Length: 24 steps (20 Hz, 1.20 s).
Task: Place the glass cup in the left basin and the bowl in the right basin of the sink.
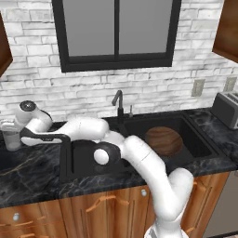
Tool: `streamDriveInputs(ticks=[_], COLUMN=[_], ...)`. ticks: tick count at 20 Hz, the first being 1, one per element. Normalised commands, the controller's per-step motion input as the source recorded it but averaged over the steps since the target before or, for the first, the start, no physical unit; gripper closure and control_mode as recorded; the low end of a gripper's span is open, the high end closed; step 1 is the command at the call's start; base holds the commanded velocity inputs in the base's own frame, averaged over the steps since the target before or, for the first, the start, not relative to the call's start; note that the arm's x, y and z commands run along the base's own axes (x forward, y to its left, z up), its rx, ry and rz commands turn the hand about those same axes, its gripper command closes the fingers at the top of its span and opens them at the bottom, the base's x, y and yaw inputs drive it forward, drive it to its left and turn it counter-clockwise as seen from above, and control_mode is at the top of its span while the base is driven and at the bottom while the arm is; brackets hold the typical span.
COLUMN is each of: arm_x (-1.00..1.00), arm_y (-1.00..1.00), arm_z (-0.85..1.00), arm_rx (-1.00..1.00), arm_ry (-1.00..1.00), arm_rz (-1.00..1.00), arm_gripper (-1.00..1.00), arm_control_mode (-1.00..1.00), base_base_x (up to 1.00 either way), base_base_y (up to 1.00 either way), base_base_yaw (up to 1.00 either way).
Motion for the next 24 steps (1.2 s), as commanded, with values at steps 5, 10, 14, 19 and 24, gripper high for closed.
streamDriveInputs(ticks=[5,10,14,19,24], arm_x=[0.0,0.0,-0.04,-0.26,-0.29], arm_y=[-0.94,-0.82,-0.69,-0.39,-0.35], arm_z=[0.27,0.03,0.02,0.22,0.35], arm_rx=[-0.02,0.0,0.0,0.0,0.0], arm_ry=[-0.02,-0.01,-0.03,-0.09,-0.12], arm_rz=[0.0,0.0,0.0,0.0,0.0], arm_gripper=[1.0,1.0,1.0,1.0,1.0], arm_control_mode=[-1.0,-1.0,-1.0,-1.0,-1.0], base_base_x=[0.0,0.0,0.0,0.0,0.0], base_base_y=[0.0,0.0,0.0,0.0,0.0], base_base_yaw=[0.0,0.0,0.0,0.0,0.0])
